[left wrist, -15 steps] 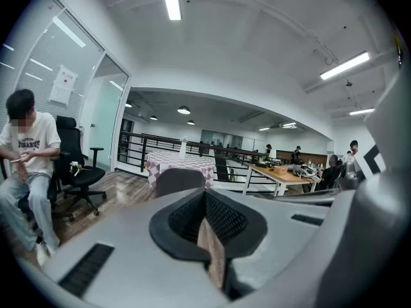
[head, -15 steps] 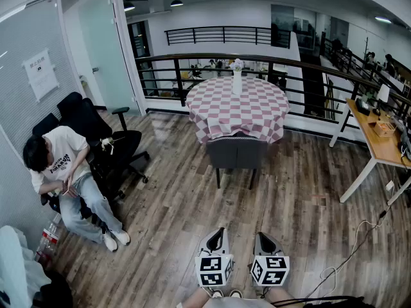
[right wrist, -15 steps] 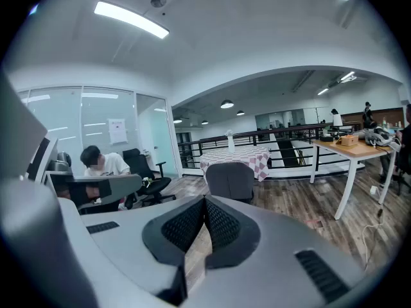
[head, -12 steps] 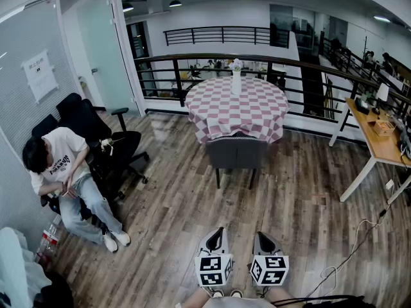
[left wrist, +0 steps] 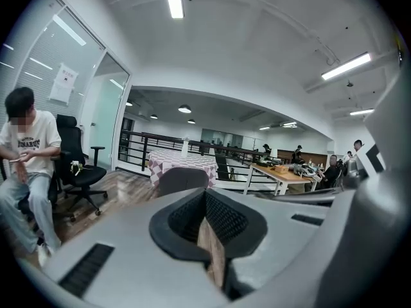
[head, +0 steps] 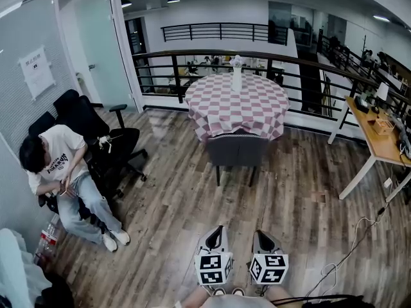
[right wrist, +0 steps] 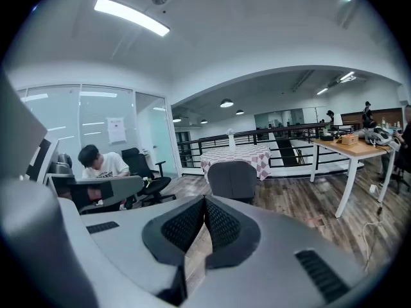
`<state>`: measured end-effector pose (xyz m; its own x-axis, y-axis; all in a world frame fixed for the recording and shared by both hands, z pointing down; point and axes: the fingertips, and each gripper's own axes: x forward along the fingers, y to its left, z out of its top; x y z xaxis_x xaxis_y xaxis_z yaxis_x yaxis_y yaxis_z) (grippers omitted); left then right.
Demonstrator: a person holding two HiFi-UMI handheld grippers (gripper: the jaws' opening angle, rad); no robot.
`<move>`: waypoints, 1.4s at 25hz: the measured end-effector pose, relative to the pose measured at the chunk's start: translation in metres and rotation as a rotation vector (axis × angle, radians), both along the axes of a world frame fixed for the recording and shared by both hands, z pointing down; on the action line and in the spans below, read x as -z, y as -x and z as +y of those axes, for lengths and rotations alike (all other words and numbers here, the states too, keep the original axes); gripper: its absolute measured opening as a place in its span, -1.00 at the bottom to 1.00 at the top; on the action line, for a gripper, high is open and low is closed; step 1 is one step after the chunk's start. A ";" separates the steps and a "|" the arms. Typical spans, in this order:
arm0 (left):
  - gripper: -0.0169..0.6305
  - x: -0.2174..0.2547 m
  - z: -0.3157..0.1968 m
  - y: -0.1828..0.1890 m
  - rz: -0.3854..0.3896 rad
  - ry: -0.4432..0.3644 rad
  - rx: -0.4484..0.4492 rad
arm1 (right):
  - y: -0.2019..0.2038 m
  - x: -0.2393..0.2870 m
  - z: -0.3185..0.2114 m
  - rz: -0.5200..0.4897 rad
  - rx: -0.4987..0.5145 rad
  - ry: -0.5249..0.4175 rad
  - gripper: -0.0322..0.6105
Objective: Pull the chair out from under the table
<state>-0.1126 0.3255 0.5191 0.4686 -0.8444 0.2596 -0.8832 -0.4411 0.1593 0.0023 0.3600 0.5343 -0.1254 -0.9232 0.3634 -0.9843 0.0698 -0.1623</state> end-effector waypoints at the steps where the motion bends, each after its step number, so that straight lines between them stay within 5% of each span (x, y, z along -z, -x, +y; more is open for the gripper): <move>1: -0.94 0.000 -0.001 0.002 -0.001 0.001 -0.003 | 0.001 -0.001 -0.001 -0.001 -0.006 0.004 -0.84; 17: -0.94 -0.012 -0.012 0.012 -0.021 0.027 -0.073 | 0.010 -0.010 0.000 0.014 -0.074 0.050 -0.84; 35: -0.94 -0.019 -0.068 -0.018 -0.039 0.030 -0.072 | -0.015 -0.017 -0.065 -0.033 -0.072 0.051 -0.84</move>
